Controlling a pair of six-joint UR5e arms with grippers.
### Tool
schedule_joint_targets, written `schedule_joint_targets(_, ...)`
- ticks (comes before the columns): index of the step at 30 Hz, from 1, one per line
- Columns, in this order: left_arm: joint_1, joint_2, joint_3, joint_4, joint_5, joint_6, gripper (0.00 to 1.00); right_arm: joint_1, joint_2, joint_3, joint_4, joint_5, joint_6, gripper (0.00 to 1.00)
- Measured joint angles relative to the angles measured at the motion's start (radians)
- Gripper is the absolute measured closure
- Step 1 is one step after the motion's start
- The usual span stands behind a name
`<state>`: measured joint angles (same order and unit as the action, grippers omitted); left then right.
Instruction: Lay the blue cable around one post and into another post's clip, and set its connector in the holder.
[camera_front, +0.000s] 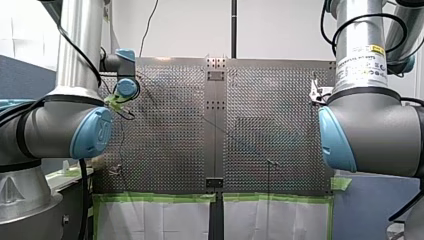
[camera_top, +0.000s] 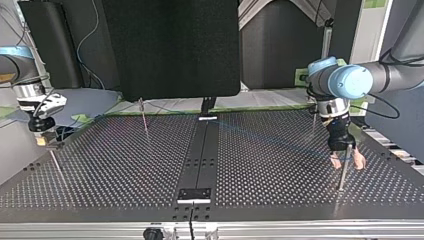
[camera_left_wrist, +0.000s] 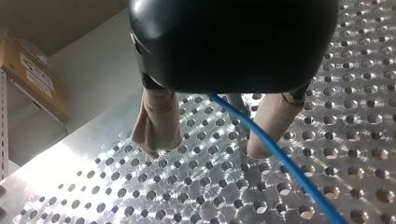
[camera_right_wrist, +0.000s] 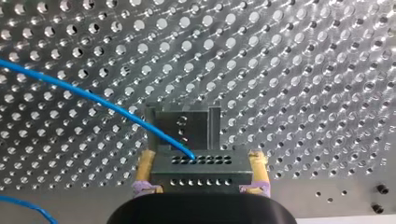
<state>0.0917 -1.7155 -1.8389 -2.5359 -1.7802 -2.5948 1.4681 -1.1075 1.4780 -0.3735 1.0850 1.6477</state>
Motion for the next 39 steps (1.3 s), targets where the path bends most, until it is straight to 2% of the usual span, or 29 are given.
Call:
schedule_joint_targets(16,-0.001,0.0,0.0,0.0,0.006,0.001,0.0,0.014,0.041,-0.029,-0.003,0.003,0.002,1.0)
schedule_joint_targets(39,-0.003,0.0,0.0,0.005,0.006,0.004,0.0,0.024,0.055,-0.045,-0.033,-0.008,0.014,1.0)
